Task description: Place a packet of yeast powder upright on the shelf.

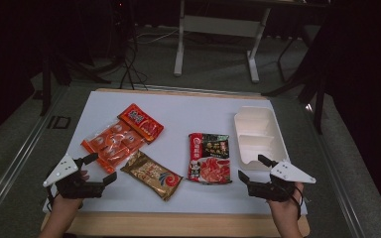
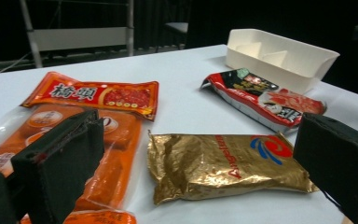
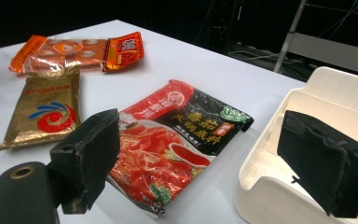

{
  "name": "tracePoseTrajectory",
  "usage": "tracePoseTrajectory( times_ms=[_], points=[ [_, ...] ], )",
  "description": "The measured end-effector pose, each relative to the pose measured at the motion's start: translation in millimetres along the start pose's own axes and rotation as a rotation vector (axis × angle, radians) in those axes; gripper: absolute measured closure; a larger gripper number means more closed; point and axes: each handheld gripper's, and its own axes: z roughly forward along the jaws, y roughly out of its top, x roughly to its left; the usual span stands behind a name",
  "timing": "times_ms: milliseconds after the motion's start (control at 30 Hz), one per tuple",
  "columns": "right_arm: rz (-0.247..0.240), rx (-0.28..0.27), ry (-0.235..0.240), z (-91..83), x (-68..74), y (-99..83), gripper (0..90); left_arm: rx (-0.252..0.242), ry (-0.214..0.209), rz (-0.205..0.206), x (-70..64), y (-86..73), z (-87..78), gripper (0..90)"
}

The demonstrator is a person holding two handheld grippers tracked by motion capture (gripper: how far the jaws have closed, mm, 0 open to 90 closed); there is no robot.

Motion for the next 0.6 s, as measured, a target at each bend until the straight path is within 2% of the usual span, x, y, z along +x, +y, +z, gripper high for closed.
tracePoseTrajectory(
  times_ms=[133,267,467,600],
  points=[
    [-0.015,0.004,-0.006,2.2,1.4,-0.9,12.9,-0.010,0.007,-0.003,-0.6,1.0,-0.6,1.6],
    [-0.033,0.001,-0.017,3.3,3.2,-3.0,13.0,0.021,0.008,0.022,-3.9,0.7,4.0,1.6],
    [-0.027,-0.006,-0.028,1.3,2.2,0.5,13.9,0.021,0.005,0.015,-2.6,-0.3,4.3,1.6],
    [-0.010,0.010,-0.030,-0.6,1.4,6.7,13.9,0.028,0.005,0.013,-1.8,-1.3,4.3,1.6]
  ],
)
